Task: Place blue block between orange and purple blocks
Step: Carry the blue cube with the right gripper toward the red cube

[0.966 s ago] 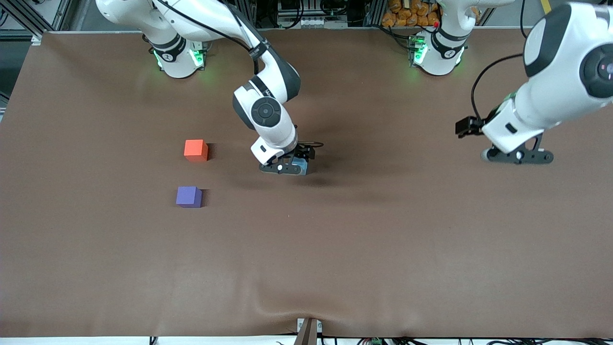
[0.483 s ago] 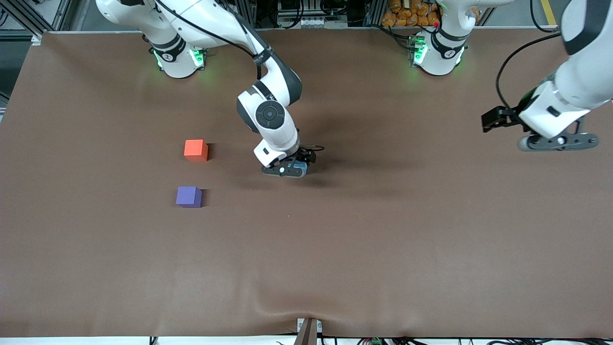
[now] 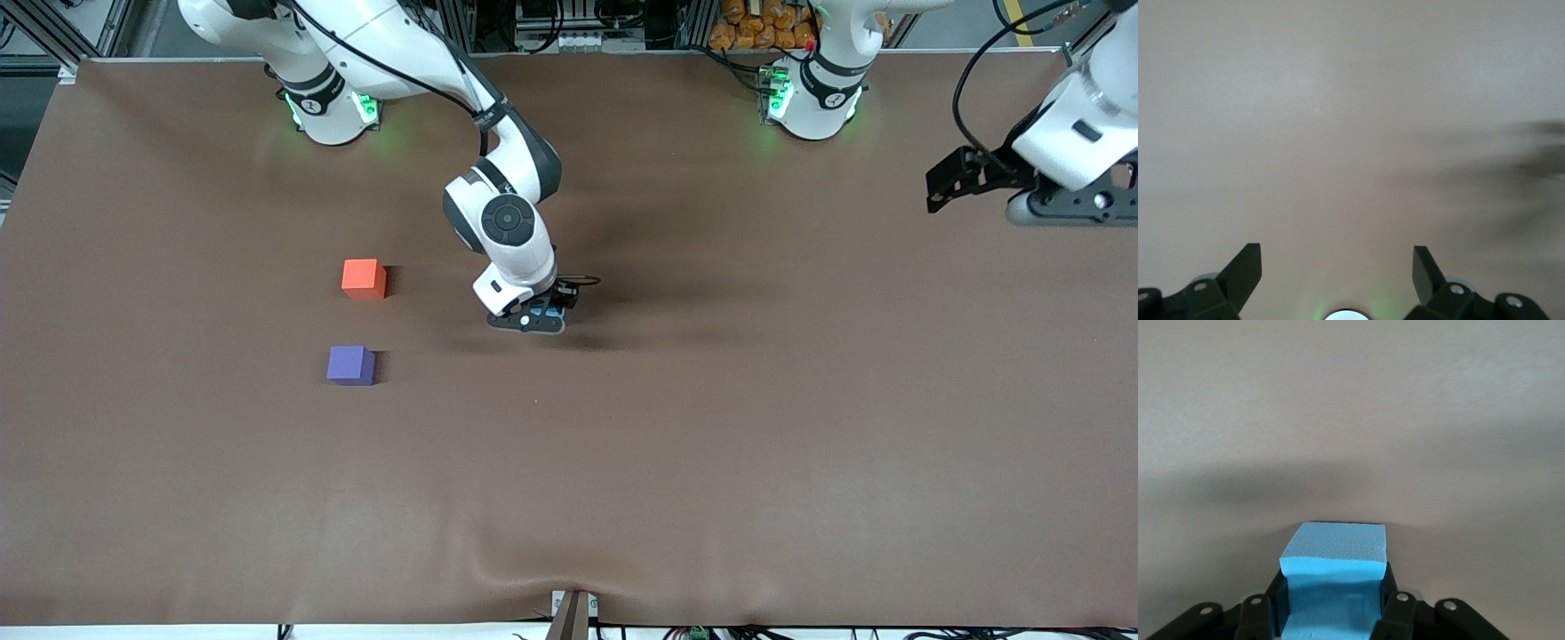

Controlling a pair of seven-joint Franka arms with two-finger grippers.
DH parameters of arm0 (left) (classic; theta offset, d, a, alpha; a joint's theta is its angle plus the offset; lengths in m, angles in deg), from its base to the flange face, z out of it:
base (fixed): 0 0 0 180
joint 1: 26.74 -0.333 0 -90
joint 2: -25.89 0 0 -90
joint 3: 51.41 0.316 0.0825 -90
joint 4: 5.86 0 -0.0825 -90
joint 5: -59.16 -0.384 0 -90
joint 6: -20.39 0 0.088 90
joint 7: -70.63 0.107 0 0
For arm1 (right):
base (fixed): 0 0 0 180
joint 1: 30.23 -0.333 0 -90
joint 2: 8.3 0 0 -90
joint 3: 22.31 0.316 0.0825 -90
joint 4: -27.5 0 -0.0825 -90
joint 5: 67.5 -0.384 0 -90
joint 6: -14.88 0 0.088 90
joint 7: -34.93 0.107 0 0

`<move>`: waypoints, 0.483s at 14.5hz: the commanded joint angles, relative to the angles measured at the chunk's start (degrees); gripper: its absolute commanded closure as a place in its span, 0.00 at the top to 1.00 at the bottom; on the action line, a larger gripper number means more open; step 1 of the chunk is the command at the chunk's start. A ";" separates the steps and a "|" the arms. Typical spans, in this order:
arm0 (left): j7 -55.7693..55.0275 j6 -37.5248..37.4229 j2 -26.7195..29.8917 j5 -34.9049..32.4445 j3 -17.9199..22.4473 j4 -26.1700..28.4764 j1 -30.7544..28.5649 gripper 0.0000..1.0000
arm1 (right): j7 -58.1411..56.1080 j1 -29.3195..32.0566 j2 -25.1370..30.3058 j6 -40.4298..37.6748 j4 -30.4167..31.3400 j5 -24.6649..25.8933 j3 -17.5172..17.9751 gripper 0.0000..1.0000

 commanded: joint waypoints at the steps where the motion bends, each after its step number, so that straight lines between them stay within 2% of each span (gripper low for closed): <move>1: 1.81 -1.40 1.49 -0.13 -0.16 -0.29 -0.44 1.00 | -2.58 5.24 9.00 -14.26 -0.44 1.85 0.21 0.00; 4: 7.17 -2.98 1.23 -0.13 0.11 -2.23 -0.70 1.00 | -14.44 13.49 17.27 -27.11 0.26 2.29 0.21 0.00; 5: 7.96 -2.90 1.05 -0.13 0.46 -2.32 -1.75 1.00 | -15.96 15.43 19.30 -28.71 1.56 2.46 0.12 0.00; 7: 7.88 -2.90 0.70 0.04 0.55 -2.67 -2.55 1.00 | -21.04 20.35 23.52 -25.77 8.22 5.61 0.21 0.00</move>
